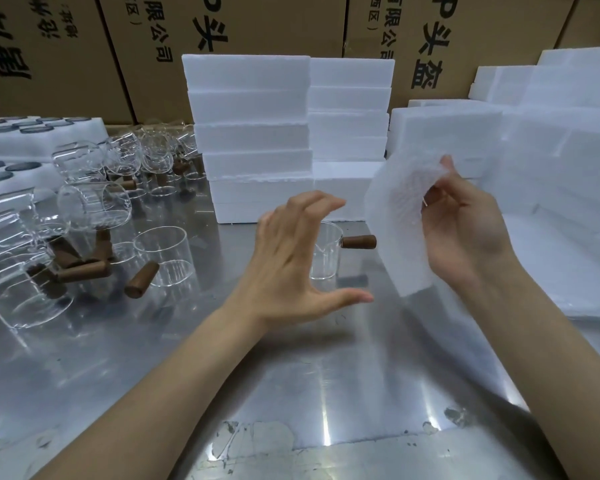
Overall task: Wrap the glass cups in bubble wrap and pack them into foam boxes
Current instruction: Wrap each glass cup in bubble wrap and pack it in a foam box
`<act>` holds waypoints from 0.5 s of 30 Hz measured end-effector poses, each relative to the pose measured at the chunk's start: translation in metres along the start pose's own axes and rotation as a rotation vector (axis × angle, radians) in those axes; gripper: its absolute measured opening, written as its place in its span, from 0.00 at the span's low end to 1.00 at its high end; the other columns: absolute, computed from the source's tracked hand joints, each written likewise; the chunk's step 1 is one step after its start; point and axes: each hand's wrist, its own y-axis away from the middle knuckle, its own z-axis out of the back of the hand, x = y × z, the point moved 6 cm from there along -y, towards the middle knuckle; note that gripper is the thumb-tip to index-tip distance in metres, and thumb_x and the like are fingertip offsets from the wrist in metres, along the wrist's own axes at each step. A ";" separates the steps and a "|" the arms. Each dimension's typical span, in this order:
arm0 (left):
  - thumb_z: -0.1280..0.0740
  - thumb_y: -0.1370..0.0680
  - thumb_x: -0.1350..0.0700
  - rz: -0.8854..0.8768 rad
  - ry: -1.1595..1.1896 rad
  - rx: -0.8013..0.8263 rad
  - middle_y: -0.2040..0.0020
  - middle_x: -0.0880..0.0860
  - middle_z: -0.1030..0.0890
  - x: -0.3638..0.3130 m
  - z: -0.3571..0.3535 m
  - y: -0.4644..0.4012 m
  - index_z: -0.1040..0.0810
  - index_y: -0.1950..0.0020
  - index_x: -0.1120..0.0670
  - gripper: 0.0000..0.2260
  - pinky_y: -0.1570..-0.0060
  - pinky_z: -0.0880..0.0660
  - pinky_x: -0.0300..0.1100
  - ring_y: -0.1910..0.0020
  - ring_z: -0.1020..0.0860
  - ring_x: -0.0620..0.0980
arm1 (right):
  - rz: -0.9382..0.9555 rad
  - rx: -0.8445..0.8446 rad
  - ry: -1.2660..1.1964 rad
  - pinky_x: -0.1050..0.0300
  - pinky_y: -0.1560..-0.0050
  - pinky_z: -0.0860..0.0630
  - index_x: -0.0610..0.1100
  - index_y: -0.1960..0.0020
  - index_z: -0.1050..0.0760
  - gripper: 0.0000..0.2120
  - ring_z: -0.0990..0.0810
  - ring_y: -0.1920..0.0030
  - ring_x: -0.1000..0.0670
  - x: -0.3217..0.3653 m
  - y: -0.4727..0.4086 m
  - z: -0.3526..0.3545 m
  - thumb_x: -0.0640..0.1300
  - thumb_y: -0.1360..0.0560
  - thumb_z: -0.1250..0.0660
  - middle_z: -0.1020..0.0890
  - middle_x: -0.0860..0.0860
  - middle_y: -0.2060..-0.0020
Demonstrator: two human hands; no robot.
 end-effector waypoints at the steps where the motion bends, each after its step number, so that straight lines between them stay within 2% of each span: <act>1: 0.29 0.35 0.32 -0.018 0.025 -0.001 0.34 0.53 0.31 -0.004 0.000 -0.001 0.37 0.31 0.54 0.42 0.37 0.33 0.53 0.35 0.31 0.49 | -0.002 0.008 -0.009 0.58 0.51 0.20 0.46 0.56 0.25 0.09 0.19 0.57 0.54 0.001 0.001 -0.001 0.45 0.20 0.41 0.25 0.52 0.61; 3: 0.27 0.37 0.34 -0.027 0.120 -0.003 0.38 0.49 0.31 -0.011 -0.001 -0.001 0.34 0.33 0.57 0.41 0.41 0.29 0.51 0.41 0.28 0.48 | -0.009 0.029 0.007 0.57 0.53 0.20 0.47 0.60 0.23 0.14 0.17 0.55 0.53 -0.002 0.002 -0.004 0.45 0.19 0.42 0.20 0.53 0.62; 4: 0.27 0.38 0.34 -0.005 0.179 0.005 0.39 0.45 0.32 -0.014 -0.002 0.000 0.34 0.33 0.55 0.41 0.43 0.27 0.47 0.44 0.27 0.45 | -0.019 0.047 0.029 0.56 0.52 0.20 0.47 0.60 0.22 0.13 0.18 0.53 0.53 -0.004 0.003 -0.006 0.45 0.20 0.41 0.19 0.54 0.63; 7: 0.27 0.37 0.33 0.141 0.353 0.031 0.43 0.37 0.28 -0.018 -0.007 0.001 0.35 0.37 0.44 0.34 0.47 0.27 0.36 0.47 0.24 0.41 | -0.025 0.110 0.220 0.55 0.46 0.22 0.49 0.55 0.26 0.06 0.19 0.45 0.52 -0.013 0.004 -0.011 0.48 0.22 0.39 0.16 0.56 0.59; 10: 0.30 0.27 0.42 0.275 0.458 -0.065 0.50 0.40 0.21 -0.011 -0.007 0.000 0.28 0.46 0.44 0.14 0.49 0.28 0.32 0.51 0.22 0.39 | -0.008 0.157 0.356 0.56 0.42 0.26 0.50 0.56 0.28 0.04 0.21 0.40 0.52 -0.018 0.005 -0.013 0.50 0.25 0.37 0.16 0.54 0.51; 12: 0.33 0.22 0.53 0.403 0.593 -0.133 0.55 0.44 0.17 0.002 -0.006 -0.002 0.22 0.51 0.47 0.02 0.48 0.24 0.39 0.54 0.19 0.43 | 0.008 0.155 0.388 0.54 0.39 0.28 0.50 0.55 0.28 0.05 0.21 0.40 0.52 -0.017 0.005 -0.013 0.51 0.26 0.36 0.16 0.53 0.47; 13: 0.34 0.21 0.58 0.480 0.687 -0.168 0.58 0.46 0.16 0.010 -0.006 -0.002 0.20 0.53 0.49 0.05 0.51 0.22 0.41 0.57 0.18 0.44 | 0.027 0.129 0.411 0.53 0.39 0.28 0.50 0.54 0.28 0.06 0.20 0.40 0.52 -0.015 0.004 -0.011 0.51 0.26 0.36 0.16 0.53 0.47; 15: 0.33 0.22 0.62 0.609 0.847 -0.238 0.66 0.45 0.17 0.024 -0.003 0.001 0.19 0.58 0.52 0.07 0.60 0.22 0.34 0.64 0.19 0.41 | 0.091 0.026 0.505 0.55 0.42 0.27 0.50 0.53 0.26 0.07 0.19 0.44 0.54 -0.008 0.002 -0.003 0.52 0.26 0.34 0.15 0.53 0.50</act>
